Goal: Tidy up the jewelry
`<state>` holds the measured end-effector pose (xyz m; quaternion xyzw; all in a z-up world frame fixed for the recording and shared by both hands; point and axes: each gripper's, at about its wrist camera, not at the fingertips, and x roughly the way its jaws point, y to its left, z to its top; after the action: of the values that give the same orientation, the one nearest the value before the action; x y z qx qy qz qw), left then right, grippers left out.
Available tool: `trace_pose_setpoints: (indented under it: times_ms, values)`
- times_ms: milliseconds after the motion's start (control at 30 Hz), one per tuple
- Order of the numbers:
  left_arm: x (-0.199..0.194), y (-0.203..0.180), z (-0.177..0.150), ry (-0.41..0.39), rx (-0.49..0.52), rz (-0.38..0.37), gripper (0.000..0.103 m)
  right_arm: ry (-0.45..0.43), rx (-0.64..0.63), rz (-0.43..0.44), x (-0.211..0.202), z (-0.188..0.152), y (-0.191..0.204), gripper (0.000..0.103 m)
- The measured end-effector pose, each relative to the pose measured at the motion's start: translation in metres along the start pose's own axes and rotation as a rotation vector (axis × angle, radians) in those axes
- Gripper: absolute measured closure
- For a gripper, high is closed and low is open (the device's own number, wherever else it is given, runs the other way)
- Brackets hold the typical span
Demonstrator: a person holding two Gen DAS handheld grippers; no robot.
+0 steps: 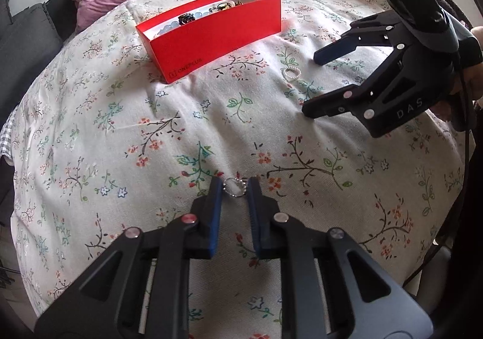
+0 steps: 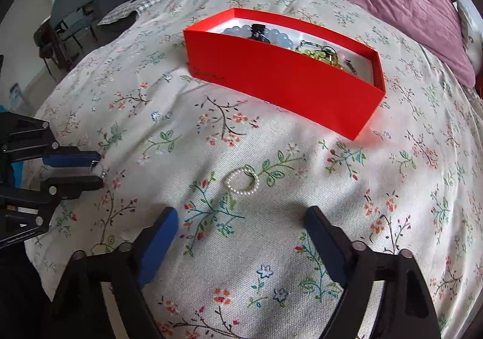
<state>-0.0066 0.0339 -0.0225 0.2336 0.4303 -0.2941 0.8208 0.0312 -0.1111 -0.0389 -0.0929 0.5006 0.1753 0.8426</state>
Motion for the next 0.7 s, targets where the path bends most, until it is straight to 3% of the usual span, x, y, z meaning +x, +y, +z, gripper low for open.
trace_pose_setpoints:
  times_ms: [133,467,567,633,700]
  values:
    - [-0.001,0.000,0.000,-0.003,0.000,0.001,0.084,-0.007,-0.007,0.035,0.000,0.003,0.003,0.040]
    - [-0.005,-0.001,0.002,-0.013,-0.006,-0.001,0.084,-0.010,0.006,0.054,0.006,0.012,-0.002,0.056]
    - [-0.006,0.000,0.003,-0.017,-0.010,-0.002,0.084,-0.010,0.009,0.056,0.007,0.014,-0.003,0.068]
    - [-0.006,0.000,0.004,-0.019,-0.015,-0.004,0.084,-0.004,0.018,0.074,0.007,0.016,-0.005,0.086]
    - [-0.007,0.001,0.006,-0.020,-0.023,-0.005,0.084,0.002,0.027,0.085,0.007,0.018,-0.006,0.092]
